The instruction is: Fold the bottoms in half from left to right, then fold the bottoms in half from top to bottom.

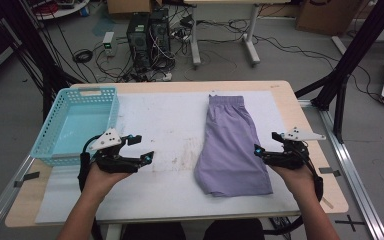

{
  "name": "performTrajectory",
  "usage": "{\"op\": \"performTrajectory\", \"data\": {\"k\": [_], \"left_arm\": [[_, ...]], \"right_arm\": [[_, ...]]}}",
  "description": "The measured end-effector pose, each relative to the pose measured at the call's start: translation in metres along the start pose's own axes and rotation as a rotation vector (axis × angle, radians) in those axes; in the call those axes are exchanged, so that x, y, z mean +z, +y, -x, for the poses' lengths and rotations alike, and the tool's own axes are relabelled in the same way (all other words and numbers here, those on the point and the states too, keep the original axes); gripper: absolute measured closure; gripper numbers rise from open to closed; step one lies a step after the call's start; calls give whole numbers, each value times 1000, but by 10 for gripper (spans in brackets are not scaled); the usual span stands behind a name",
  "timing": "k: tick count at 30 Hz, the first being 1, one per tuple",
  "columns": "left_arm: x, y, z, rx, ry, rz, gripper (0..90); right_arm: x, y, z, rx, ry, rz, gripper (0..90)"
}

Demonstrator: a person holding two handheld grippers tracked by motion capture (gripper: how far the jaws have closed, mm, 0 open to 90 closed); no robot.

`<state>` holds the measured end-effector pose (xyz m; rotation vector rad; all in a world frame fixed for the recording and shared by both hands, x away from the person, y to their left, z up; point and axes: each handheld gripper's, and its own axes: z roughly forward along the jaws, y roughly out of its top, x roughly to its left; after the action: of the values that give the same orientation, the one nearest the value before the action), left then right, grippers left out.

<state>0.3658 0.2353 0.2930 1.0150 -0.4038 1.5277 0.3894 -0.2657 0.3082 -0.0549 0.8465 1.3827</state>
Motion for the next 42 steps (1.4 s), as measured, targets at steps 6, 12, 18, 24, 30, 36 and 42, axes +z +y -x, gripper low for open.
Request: {"op": "performTrajectory", "data": {"k": [6,12,18,24,30,36,42], "left_arm": [[0,0,1,3,2,2,238],[2,0,1,-2,0,-2,238],[3,0,1,-4,-3,7,236],[10,2,4,0,-13,-2,231],[26,9,7,1,-30,-13,229],[39,14,10,9,-43,-15,229],[50,21,6,-10,-41,-16,229]], "right_arm": [[1,0,0,2,3,-2,187],[-1,2,-1,4,7,1,187],[-3,3,0,7,3,1,187],[-3,2,1,13,1,2,187],[-3,3,0,8,6,6,187],[-2,2,1,2,5,-7,188],[2,4,4,6,6,-15,187]]}}
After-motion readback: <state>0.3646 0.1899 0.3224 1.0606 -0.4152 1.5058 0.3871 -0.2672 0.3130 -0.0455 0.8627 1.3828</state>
